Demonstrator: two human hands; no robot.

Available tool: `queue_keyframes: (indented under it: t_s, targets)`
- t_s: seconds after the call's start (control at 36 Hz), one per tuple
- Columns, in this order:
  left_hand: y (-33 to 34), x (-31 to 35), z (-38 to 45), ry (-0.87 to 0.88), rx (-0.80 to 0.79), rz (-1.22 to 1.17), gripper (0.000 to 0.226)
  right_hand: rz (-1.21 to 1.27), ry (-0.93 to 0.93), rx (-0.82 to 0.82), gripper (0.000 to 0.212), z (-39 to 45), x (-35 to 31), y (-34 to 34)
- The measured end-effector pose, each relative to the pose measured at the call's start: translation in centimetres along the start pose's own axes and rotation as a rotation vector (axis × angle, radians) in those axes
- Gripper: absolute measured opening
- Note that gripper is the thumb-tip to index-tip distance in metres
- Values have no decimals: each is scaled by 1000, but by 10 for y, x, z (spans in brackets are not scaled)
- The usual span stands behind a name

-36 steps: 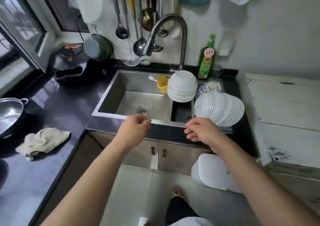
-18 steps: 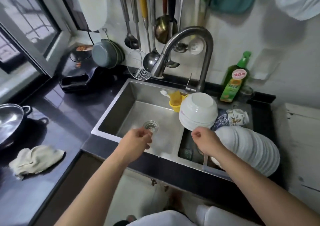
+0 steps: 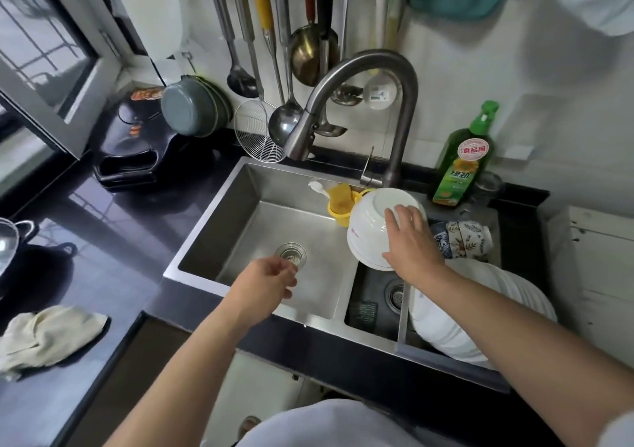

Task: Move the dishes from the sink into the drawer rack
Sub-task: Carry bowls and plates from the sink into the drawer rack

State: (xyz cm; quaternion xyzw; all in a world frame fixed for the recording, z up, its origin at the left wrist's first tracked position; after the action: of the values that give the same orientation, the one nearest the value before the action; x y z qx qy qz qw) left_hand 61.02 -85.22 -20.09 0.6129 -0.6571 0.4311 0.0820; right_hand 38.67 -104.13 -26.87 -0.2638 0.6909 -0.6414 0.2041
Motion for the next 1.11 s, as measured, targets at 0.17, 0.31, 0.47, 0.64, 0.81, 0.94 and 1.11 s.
queue_keyframes:
  t_s: [0.17,0.31,0.47,0.64,0.81,0.94,1.11]
  targets:
    - [9,4,2,-13,-23,-7,17,-39,-57,58,88,-4,-1,-7]
    - [8,2,-1,-25,-25,0,20,-41,-69,76,81,-2,2,-18]
    - [4,-4,0,-32,-12,-9,22,-38,-83,139,79,-3,2,-26]
    - [6,-12,-2,-40,-29,-28,21,-43,-135,246,84,-11,-4,-44]
    - [12,-31,-4,-82,-81,-118,22,149,-122,432,82,-41,-13,-107]
    - [28,-44,-11,-158,-160,-421,20,764,109,664,74,-74,-16,-152]
    - [54,-44,-30,-193,-310,-931,35,2112,409,576,37,-103,-59,-85]
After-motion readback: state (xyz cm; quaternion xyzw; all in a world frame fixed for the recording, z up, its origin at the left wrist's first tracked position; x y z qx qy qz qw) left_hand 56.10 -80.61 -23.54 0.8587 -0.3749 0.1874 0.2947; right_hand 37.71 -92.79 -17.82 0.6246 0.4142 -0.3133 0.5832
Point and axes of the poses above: each hand's wrist, its own z-axis towards the middle knuckle, its own y-axis out of the palm, x = y × z, the point moved 8 cm from there along z, towards the middle knuckle, and after that the axes turned 10 degrees about -y, right-handed, at the moved point
